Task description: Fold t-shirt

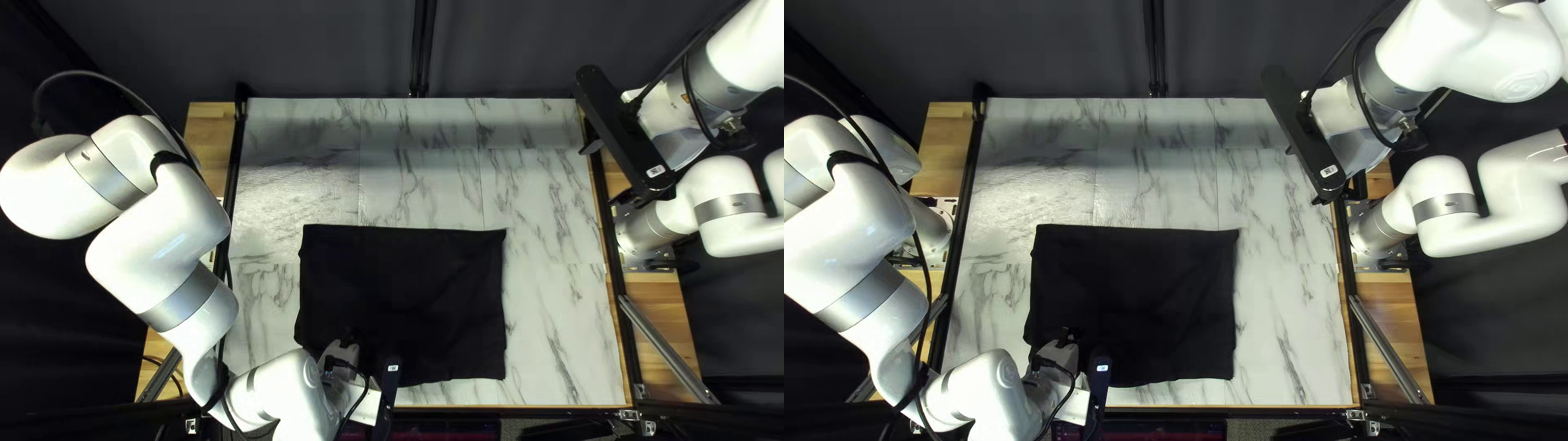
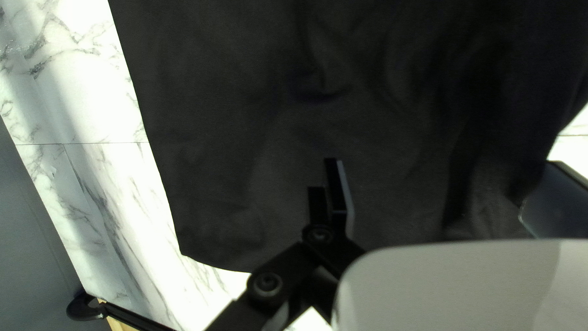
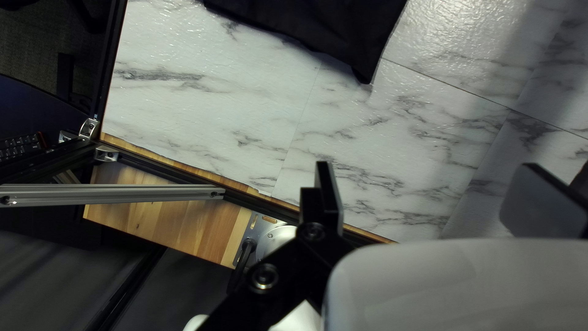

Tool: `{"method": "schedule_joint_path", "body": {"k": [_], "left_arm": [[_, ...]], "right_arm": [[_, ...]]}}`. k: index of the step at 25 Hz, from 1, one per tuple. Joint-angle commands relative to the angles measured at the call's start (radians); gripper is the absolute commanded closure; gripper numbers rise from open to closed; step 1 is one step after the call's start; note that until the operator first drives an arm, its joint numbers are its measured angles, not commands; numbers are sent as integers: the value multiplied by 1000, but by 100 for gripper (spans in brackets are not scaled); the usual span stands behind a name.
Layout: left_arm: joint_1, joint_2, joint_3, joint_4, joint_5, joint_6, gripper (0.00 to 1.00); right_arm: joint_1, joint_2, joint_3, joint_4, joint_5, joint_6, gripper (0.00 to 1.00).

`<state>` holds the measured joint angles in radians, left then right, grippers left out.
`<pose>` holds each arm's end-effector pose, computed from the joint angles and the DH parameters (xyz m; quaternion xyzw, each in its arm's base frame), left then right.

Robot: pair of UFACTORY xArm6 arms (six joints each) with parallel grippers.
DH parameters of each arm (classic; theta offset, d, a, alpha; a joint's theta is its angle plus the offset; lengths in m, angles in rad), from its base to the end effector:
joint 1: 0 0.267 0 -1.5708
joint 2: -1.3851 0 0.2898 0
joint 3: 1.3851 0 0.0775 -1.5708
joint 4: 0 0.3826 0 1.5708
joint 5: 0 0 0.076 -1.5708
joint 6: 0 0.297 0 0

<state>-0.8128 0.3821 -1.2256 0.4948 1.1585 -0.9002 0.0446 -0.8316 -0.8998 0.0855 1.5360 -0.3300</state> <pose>0.4220 -0.2789 0.0306 -0.9624 0.0901 -0.0562 0.2500 0.3215 0.0395 0.3606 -0.9764 -0.1878 -0.1025 0.0284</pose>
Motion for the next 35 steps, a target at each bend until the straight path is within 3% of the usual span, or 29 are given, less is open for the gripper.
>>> {"method": "schedule_joint_path", "body": {"k": [1,9,14,21,35], "left_arm": [[-6,6,-8,-2,18,-5,0],[-39,20,-27,-6,50,-33,0],[-53,5,43,-31,14,-69,0],[-101,-51,93,-110,76,-61,0],[-107,-9,82,-142,50,-114,0]], "right_arm": [[0,0,0,0,0,0,0],[0,0,0,0,0,0,0],[0,0,0,0,0,0,0],[0,0,0,0,0,0,0],[0,0,0,0,0,0,0]]}}
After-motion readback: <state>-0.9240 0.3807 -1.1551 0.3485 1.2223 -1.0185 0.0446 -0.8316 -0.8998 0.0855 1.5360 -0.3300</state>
